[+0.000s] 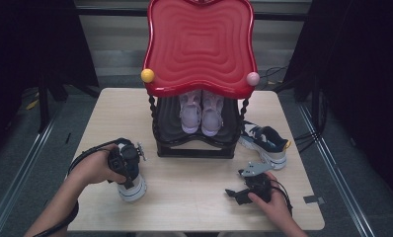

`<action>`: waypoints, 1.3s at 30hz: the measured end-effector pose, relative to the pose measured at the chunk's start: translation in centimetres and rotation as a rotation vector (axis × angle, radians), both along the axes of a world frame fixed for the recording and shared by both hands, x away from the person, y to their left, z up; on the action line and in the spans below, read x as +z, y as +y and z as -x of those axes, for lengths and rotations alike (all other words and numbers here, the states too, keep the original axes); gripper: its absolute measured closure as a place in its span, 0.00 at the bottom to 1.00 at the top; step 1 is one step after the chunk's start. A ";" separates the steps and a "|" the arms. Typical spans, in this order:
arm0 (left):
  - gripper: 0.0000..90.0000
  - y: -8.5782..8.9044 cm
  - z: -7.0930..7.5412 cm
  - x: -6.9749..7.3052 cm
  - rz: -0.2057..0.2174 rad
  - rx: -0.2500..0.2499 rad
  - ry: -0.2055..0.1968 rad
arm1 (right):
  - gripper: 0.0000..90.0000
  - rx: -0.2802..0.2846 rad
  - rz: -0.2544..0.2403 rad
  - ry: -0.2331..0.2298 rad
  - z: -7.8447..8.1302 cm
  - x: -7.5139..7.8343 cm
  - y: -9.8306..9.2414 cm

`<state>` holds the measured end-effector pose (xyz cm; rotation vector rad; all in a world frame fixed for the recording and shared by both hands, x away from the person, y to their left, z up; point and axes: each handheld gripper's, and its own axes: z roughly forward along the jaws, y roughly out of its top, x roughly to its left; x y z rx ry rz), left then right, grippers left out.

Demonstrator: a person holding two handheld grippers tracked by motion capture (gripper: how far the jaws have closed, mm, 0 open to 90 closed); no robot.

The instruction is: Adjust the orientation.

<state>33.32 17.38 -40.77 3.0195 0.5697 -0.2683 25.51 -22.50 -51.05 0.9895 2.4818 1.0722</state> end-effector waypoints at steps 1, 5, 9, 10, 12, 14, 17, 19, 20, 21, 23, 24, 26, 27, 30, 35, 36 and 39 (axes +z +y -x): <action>0.79 -0.1 0.0 0.0 -0.008 -0.009 -0.004 | 0.13 0.001 0.000 0.000 0.0 0.0 0.0; 0.78 -0.3 -0.2 0.0 -0.006 0.001 -0.002 | 0.13 0.000 0.001 -0.001 0.0 0.0 0.0; 0.77 -0.4 -0.3 0.0 -0.008 0.001 0.004 | 0.13 0.001 0.000 0.000 0.0 0.0 0.0; 0.76 -0.5 -0.3 0.0 -0.005 0.013 0.000 | 0.13 0.001 0.000 0.000 0.0 0.0 0.0; 0.74 -0.5 -0.4 0.1 -0.005 0.014 0.002 | 0.13 0.001 0.000 0.000 0.0 0.0 0.0; 0.74 -0.5 -0.5 0.1 -0.005 0.021 -0.001 | 0.13 0.001 0.000 -0.001 0.0 0.0 0.0; 0.73 -0.5 -0.5 0.0 0.001 0.041 -0.001 | 0.13 0.001 0.000 0.000 0.0 0.0 0.0; 0.74 -0.5 -0.7 0.0 -0.014 0.023 0.007 | 0.13 0.000 0.000 -0.001 0.0 0.0 0.0; 0.75 -0.6 -0.5 0.0 -0.009 0.036 0.011 | 0.13 0.000 0.000 0.000 0.0 0.0 0.0; 0.76 -0.5 -0.6 0.0 -0.023 0.021 0.019 | 0.13 0.001 0.000 0.000 0.0 0.0 0.0; 0.78 -0.5 -0.5 0.0 -0.011 0.033 0.020 | 0.13 0.001 0.000 0.000 0.0 0.0 0.0; 0.79 -0.5 -0.5 0.0 -0.010 0.036 0.022 | 0.13 0.001 0.000 -0.001 0.0 0.0 0.0; 0.80 -0.3 -0.5 0.0 -0.009 0.040 0.028 | 0.13 0.001 0.000 -0.001 0.0 0.0 0.0; 0.80 -0.3 -0.6 0.0 -0.005 0.042 0.029 | 0.13 0.000 0.000 -0.001 0.0 0.0 0.0; 0.81 -0.2 -0.4 -0.1 0.007 0.051 0.027 | 0.13 0.001 0.000 0.000 0.0 0.0 0.0; 0.81 -0.3 -0.3 0.0 0.000 0.050 0.029 | 0.13 0.001 0.000 0.000 0.0 0.0 0.0; 0.81 -0.3 -0.3 0.0 0.000 0.047 0.023 | 0.13 0.000 0.001 -0.001 0.0 0.0 0.0; 0.81 -0.4 -0.3 0.0 -0.005 0.050 0.026 | 0.13 0.001 0.000 -0.001 0.0 0.0 0.0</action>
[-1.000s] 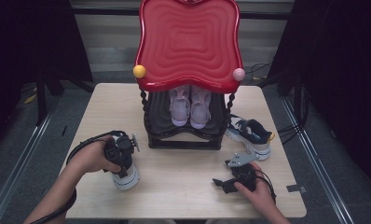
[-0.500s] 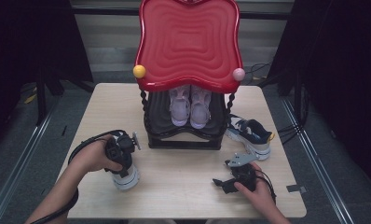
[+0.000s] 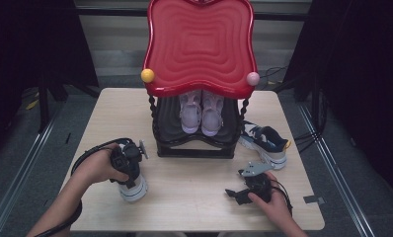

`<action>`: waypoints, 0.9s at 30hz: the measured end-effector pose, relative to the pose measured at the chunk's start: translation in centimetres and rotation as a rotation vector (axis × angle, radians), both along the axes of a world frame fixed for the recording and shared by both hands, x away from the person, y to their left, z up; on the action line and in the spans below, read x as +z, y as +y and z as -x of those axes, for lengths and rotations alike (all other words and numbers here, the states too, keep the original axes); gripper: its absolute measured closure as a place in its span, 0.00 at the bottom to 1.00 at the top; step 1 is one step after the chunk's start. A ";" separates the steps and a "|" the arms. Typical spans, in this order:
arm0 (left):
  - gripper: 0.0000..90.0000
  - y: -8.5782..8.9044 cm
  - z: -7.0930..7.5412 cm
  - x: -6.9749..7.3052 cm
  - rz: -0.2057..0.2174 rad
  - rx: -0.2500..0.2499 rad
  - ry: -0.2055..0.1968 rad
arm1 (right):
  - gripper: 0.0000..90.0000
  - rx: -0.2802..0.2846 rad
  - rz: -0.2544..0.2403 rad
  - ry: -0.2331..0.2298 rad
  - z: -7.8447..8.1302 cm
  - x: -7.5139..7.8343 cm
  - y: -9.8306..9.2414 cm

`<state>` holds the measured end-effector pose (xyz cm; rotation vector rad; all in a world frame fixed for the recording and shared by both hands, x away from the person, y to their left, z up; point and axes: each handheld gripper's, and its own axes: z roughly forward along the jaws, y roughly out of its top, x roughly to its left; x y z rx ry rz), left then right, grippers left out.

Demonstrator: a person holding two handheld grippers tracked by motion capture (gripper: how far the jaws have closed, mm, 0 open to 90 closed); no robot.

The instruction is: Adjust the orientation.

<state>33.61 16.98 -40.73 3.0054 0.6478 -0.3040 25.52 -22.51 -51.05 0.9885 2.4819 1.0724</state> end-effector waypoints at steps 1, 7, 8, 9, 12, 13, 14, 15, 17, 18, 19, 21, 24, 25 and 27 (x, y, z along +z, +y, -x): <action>0.81 0.0 0.0 0.0 0.001 0.001 0.002 | 0.13 0.000 0.000 0.001 0.0 0.0 0.0; 0.81 -0.1 -0.1 0.4 0.000 -0.004 0.002 | 0.13 0.001 0.000 0.000 0.0 0.0 0.0; 0.82 -0.1 -0.1 0.5 -0.005 -0.003 0.001 | 0.13 0.000 0.000 0.000 0.0 0.0 0.0; 0.82 -0.1 -0.1 0.6 -0.008 -0.007 -0.004 | 0.13 0.000 0.000 0.000 0.0 0.0 0.0; 0.82 -0.1 0.0 0.9 -0.005 0.000 -0.010 | 0.13 0.000 0.000 0.000 0.0 0.0 0.0; 0.82 0.0 -0.1 1.1 -0.017 -0.019 -0.008 | 0.13 0.001 0.000 0.000 0.0 0.0 0.0; 0.82 0.0 0.0 1.2 -0.008 -0.008 -0.009 | 0.13 0.001 0.000 0.000 0.0 0.0 0.0; 0.82 0.0 0.0 1.4 -0.009 -0.007 -0.012 | 0.13 0.000 0.000 0.000 0.0 0.0 0.0; 0.82 0.0 0.1 1.8 -0.011 -0.001 -0.014 | 0.13 0.000 0.000 0.000 0.0 0.0 0.0; 0.82 0.1 0.0 2.1 -0.017 -0.017 -0.014 | 0.13 0.001 0.000 0.000 0.0 0.0 0.0; 0.82 0.1 0.1 2.3 -0.014 -0.005 -0.016 | 0.13 0.000 -0.001 0.001 0.0 0.0 0.0; 0.82 0.2 0.1 2.7 -0.014 -0.014 -0.021 | 0.13 -0.001 -0.003 0.001 0.0 0.0 0.0; 0.82 0.2 0.1 3.2 -0.009 -0.010 -0.015 | 0.13 -0.002 -0.003 0.002 0.0 0.0 0.0; 0.82 0.3 0.0 3.5 -0.007 -0.015 -0.007 | 0.13 -0.001 -0.003 0.001 0.0 0.0 0.0; 0.82 0.3 -0.1 3.9 0.002 -0.024 -0.002 | 0.13 -0.003 -0.003 0.002 0.0 0.0 0.0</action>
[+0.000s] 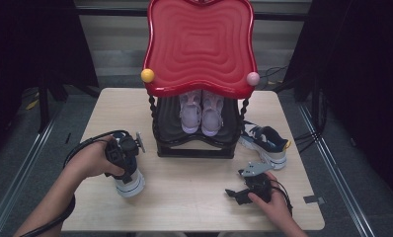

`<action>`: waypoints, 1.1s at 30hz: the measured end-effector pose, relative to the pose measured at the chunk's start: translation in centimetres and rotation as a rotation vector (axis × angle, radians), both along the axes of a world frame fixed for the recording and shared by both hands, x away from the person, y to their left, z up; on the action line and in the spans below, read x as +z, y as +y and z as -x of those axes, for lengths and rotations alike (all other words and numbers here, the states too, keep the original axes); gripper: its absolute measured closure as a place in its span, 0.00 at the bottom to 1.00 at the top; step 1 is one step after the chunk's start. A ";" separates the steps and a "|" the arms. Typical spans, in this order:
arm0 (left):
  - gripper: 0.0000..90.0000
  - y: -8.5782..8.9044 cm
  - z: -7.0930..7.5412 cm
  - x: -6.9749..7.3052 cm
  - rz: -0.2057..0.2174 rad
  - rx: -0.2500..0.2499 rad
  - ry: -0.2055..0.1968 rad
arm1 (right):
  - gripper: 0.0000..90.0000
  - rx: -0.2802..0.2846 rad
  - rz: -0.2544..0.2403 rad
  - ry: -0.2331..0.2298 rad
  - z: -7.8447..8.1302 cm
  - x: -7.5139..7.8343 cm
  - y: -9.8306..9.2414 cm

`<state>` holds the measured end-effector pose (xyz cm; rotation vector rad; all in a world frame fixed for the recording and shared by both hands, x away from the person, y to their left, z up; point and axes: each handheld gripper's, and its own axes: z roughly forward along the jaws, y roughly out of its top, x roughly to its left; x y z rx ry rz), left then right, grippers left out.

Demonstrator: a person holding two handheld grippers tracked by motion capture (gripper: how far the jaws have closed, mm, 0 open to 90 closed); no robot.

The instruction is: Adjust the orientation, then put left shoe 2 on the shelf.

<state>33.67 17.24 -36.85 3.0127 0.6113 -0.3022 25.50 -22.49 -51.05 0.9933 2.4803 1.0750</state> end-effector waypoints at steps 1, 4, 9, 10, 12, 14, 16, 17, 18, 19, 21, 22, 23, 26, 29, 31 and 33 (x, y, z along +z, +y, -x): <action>0.82 -0.1 0.1 0.1 0.008 0.019 0.004 | 0.13 0.002 0.002 -0.006 0.0 0.0 0.0; 0.82 -0.2 0.1 0.6 0.013 0.018 0.011 | 0.13 0.001 0.001 -0.006 0.0 0.0 0.0; 0.82 -0.3 -0.1 1.5 0.020 0.002 0.025 | 0.13 0.003 0.000 -0.004 0.0 0.0 0.0; 0.82 -0.4 -0.1 1.6 0.018 0.004 0.022 | 0.13 0.002 0.000 -0.003 0.0 0.0 0.0; 0.82 -0.4 -0.2 1.9 0.018 0.008 0.022 | 0.13 0.001 0.001 -0.006 0.0 0.0 0.0; 0.82 -0.5 -0.3 2.3 0.016 0.003 0.018 | 0.13 0.001 0.001 -0.006 0.0 0.0 0.0; 0.82 -0.5 -0.3 2.6 0.008 -0.006 0.012 | 0.13 0.002 0.002 -0.007 0.0 0.0 0.0; 0.82 -0.6 -0.3 2.8 0.013 -0.001 0.011 | 0.13 0.001 0.002 -0.006 0.0 0.0 0.0; 0.82 -0.6 -0.3 3.0 0.017 0.007 0.008 | 0.13 0.003 0.000 -0.003 0.0 0.0 0.0; 0.82 -0.6 -0.3 3.1 0.016 -0.002 0.006 | 0.13 0.002 0.001 -0.005 0.0 0.0 0.0; 0.82 -0.7 -0.3 3.4 0.018 -0.004 -0.001 | 0.13 0.002 0.000 -0.003 0.0 0.0 0.0; 0.82 -0.7 -0.3 3.6 0.017 -0.007 -0.002 | 0.13 0.001 0.002 -0.006 0.0 0.0 0.0; 0.82 -0.7 -0.3 3.8 0.017 -0.008 -0.004 | 0.13 0.001 0.001 -0.005 0.0 0.0 0.0; 0.82 -0.6 -0.4 4.4 0.017 -0.011 -0.010 | 0.13 0.003 0.000 -0.002 0.0 0.0 0.0; 0.82 -0.7 -0.3 5.2 0.012 -0.011 -0.015 | 0.13 0.003 0.000 -0.002 0.0 0.0 0.0; 0.82 -0.8 -0.2 5.9 0.018 -0.015 -0.021 | 0.13 0.001 0.002 -0.006 0.0 0.0 0.0; 0.82 -0.8 -0.2 6.6 0.022 -0.019 -0.026 | 0.13 0.002 0.001 -0.005 0.0 0.0 0.0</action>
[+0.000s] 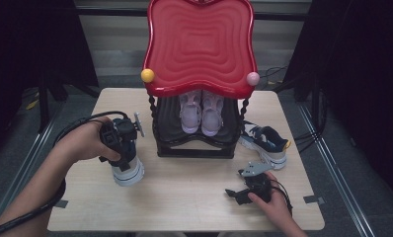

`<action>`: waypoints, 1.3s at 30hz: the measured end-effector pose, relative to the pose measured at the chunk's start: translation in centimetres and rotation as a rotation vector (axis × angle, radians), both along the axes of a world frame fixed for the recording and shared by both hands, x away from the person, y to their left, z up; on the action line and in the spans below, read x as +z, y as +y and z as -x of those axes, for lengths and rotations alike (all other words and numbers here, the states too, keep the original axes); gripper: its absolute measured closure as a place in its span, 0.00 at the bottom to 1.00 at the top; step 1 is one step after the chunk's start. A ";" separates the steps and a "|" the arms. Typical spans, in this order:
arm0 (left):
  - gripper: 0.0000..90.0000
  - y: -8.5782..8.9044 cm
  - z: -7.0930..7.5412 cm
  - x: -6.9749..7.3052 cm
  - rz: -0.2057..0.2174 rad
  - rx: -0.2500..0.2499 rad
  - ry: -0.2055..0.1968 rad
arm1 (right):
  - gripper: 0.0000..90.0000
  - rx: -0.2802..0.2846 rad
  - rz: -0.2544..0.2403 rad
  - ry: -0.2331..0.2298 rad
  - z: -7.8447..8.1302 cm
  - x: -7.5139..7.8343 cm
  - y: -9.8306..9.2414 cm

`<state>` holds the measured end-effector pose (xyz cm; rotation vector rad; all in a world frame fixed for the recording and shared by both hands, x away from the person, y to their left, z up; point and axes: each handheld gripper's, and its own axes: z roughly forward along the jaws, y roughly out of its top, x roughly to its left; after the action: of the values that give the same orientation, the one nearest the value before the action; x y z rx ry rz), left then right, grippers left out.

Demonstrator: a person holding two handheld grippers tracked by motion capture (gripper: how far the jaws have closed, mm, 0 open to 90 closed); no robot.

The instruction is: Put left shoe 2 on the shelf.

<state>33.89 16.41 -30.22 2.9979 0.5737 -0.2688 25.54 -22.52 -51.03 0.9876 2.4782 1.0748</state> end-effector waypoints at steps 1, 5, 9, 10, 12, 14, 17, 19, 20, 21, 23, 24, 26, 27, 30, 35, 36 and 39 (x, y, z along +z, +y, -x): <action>0.82 0.0 0.0 0.4 0.002 -0.003 -0.001 | 0.13 0.000 0.000 -0.001 0.0 0.0 0.0; 0.82 -0.2 0.0 1.9 0.008 -0.016 -0.009 | 0.13 0.000 0.000 0.000 0.0 0.0 0.0; 0.82 -0.5 0.0 3.2 0.009 -0.016 -0.017 | 0.13 0.001 0.002 0.001 0.0 0.0 0.0; 0.82 -0.6 -0.1 3.6 0.002 -0.025 -0.017 | 0.13 0.001 0.002 0.001 0.0 0.0 0.0; 0.82 -0.8 -0.1 4.1 0.006 -0.027 -0.016 | 0.13 0.002 0.001 0.003 0.0 0.0 0.0; 0.82 -0.9 -0.3 4.7 -0.005 -0.045 -0.015 | 0.13 0.001 0.002 0.001 0.0 0.0 0.0; 0.82 -1.1 -0.3 5.5 -0.003 -0.034 -0.024 | 0.13 0.001 0.002 0.001 0.0 0.0 0.0; 0.82 -1.1 -0.5 6.1 0.001 -0.031 -0.029 | 0.13 0.001 0.002 0.001 0.0 0.0 0.0; 0.82 -1.1 -0.5 6.4 -0.003 -0.037 -0.032 | 0.13 0.001 0.001 0.001 0.0 0.0 0.0; 0.82 -1.2 -0.4 6.7 0.004 -0.022 -0.036 | 0.13 0.001 0.001 0.001 0.0 0.0 0.0; 0.82 -1.2 -0.5 7.3 0.004 -0.024 -0.039 | 0.13 0.001 0.002 0.001 0.0 0.0 0.0; 0.82 -1.2 -0.5 7.6 0.006 -0.023 -0.042 | 0.13 0.001 0.002 0.001 0.0 0.0 0.0; 0.82 -1.2 -0.7 8.2 0.000 -0.037 -0.043 | 0.13 0.001 0.002 0.001 0.0 0.0 0.0; 0.82 -1.2 -0.7 8.4 0.003 -0.028 -0.043 | 0.13 0.002 0.000 0.003 0.0 0.0 0.0; 0.82 -1.2 -0.9 9.2 0.003 -0.021 -0.045 | 0.13 0.002 0.003 0.005 0.0 0.0 0.0; 0.82 -1.2 -1.2 10.2 0.001 -0.004 -0.043 | 0.13 0.003 0.002 0.006 0.0 0.0 0.0; 0.82 -1.2 -1.4 10.4 -0.003 -0.013 -0.046 | 0.13 0.002 0.003 0.004 0.0 0.0 0.0; 0.82 -1.3 -1.5 11.0 -0.002 0.000 -0.050 | 0.13 0.003 0.004 0.002 0.0 0.0 0.0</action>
<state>35.41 15.09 -19.23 2.9969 0.5701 -0.1927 25.53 -22.54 -51.03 0.9845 2.4836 1.0702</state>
